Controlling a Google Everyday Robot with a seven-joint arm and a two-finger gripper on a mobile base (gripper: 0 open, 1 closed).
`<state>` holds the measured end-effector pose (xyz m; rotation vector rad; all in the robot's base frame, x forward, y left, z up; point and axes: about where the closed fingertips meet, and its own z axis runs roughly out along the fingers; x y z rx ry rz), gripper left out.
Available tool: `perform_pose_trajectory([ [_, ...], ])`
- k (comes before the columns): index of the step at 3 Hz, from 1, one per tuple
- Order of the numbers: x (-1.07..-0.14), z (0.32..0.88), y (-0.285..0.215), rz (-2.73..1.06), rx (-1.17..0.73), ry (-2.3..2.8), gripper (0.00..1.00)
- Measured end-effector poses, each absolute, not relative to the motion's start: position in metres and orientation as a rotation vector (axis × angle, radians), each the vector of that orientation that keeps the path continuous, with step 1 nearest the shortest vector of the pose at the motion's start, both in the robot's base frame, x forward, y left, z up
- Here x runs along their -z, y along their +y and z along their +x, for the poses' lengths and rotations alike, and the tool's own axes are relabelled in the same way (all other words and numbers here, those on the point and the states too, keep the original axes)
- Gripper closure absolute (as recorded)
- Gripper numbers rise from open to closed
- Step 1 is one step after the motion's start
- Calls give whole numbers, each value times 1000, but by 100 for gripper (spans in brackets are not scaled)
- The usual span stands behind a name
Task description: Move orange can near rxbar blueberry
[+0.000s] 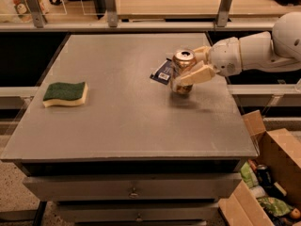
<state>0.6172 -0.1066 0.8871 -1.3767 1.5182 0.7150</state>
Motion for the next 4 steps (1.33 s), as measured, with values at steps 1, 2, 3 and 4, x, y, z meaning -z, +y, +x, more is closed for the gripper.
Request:
perform_pose_trajectory([
  [1,-892,635,-111,-1326,-684,1526,36],
  [2,-888,646,-117,-1281,-663,1538,13],
  [3,-871,651,-122,-1250,-628,1583,0],
  [4,-871,651,-122,-1249,-628,1584,0],
])
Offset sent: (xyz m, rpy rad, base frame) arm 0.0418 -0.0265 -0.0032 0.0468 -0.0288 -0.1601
